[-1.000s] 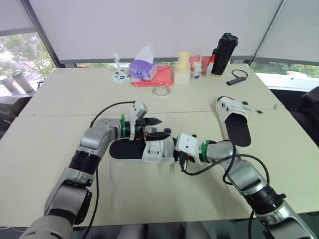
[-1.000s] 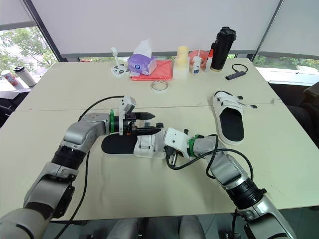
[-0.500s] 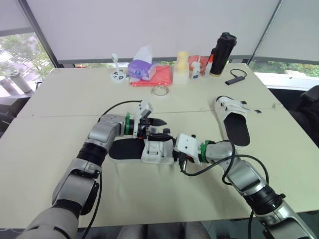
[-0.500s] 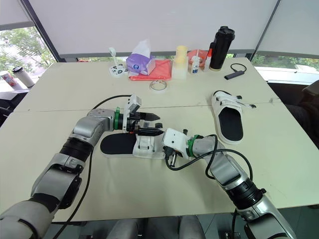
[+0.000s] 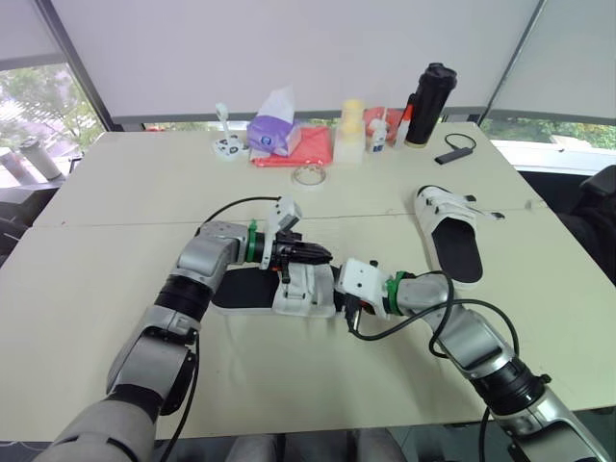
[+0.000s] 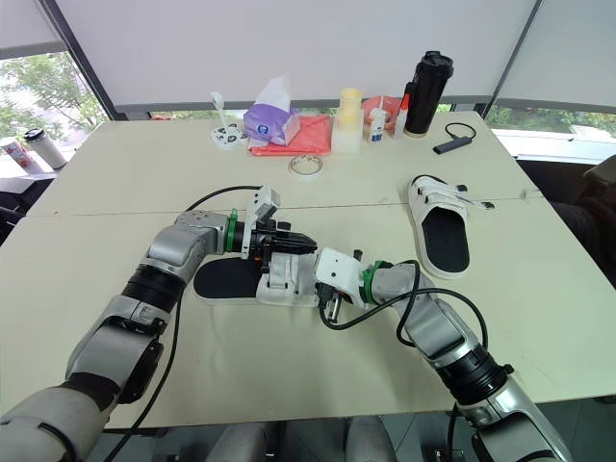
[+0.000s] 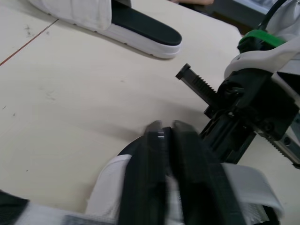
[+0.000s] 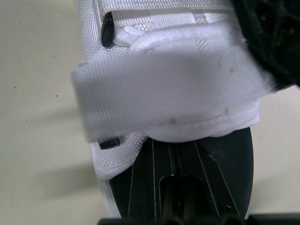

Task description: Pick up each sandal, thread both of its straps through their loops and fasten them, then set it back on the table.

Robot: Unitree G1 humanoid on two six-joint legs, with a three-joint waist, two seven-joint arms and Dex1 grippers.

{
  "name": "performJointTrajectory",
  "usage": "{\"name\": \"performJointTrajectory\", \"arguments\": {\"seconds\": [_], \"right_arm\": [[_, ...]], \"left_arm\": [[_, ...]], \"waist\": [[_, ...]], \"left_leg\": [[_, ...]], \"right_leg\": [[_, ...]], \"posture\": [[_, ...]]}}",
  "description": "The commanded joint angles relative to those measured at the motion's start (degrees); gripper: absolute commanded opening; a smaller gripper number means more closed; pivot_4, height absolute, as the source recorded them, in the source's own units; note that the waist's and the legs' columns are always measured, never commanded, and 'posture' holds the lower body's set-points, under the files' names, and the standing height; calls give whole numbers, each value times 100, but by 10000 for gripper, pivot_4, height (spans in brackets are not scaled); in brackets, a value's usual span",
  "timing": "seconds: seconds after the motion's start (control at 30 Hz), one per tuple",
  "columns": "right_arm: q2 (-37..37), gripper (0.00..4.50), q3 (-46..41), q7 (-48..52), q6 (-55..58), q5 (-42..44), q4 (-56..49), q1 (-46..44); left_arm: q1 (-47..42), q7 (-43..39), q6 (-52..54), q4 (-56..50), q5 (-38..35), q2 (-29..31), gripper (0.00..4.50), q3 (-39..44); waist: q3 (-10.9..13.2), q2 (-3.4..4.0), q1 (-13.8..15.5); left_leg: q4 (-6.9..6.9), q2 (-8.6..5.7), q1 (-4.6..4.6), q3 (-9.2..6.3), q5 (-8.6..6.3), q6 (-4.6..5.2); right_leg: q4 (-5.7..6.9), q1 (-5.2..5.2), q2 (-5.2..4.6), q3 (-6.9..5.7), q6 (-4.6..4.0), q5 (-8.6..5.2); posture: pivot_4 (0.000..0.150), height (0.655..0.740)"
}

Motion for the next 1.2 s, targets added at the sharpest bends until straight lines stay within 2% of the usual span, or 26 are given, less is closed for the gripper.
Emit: {"name": "performJointTrajectory", "arguments": {"seconds": [0.03,0.43,0.77,1.2], "right_arm": [[-90,0,152,39,131,-144,210,159],[-107,0,158,42,139,-141,188,175],[-147,0,198,45,136,-166,150,218],[-168,0,207,51,148,-174,112,236]], "left_arm": [[-92,17,35,-78,30,6,771,59],[-352,501,398,-7,-568,-189,771,971],[-404,291,680,-88,-1043,-135,771,1353],[-554,478,-52,599,-639,-226,771,1238]], "waist": [[0,0,0],[1,-1,3],[3,-5,6],[3,-5,7]], "left_leg": [[0,0,0,0,0,0],[11,-3,0,-4,0,0],[20,-6,0,-8,1,-2],[23,-7,0,-9,2,-3]], "right_leg": [[1,0,0,0,0,0],[26,-3,-1,0,7,-3],[47,-7,-1,0,9,-5],[52,-8,-1,0,9,-5]], "posture": [[1500,7296],[1500,7296],[1500,7296],[1500,7296]]}}
